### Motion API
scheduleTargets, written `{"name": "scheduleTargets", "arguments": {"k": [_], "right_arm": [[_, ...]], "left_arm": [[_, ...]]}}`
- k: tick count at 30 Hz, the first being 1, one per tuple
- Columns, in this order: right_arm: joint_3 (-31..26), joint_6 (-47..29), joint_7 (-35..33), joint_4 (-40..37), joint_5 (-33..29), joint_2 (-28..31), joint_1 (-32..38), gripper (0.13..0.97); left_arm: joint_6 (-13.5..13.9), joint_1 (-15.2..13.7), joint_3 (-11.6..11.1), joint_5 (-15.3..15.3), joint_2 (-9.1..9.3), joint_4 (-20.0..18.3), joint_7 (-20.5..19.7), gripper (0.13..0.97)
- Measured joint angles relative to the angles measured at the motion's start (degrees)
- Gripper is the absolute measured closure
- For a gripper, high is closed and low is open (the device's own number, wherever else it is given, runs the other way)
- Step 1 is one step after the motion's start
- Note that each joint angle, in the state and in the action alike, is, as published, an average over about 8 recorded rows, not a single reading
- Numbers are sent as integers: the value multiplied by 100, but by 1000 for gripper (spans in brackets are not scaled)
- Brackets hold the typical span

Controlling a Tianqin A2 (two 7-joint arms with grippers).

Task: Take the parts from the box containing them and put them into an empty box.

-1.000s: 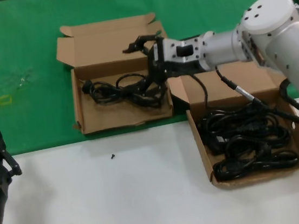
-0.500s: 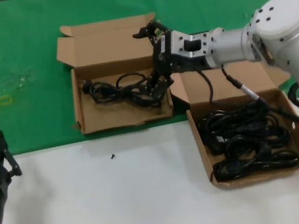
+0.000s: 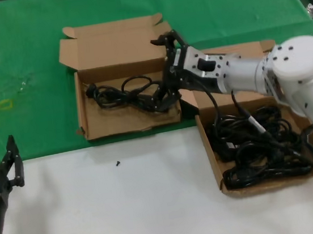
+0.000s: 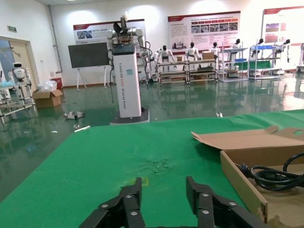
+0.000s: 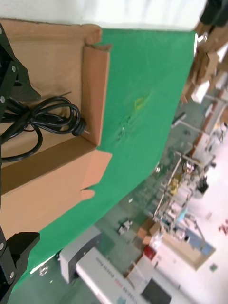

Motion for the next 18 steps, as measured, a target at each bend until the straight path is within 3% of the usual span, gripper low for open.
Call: {"name": "scheduleTargets", "arguments": {"k": [3,12,18], "right_arm": [[92,195,115,247,73,19,-268,149],[366,782,459,986,292,78,-1072,129],[550,1174,689,1480,438,117,-1609,129]], "left_arm": [[0,0,0,0,0,0,0,801],[0,0,0,0,0,0,0,618],[0,0,0,0,0,0,0,451]]}}
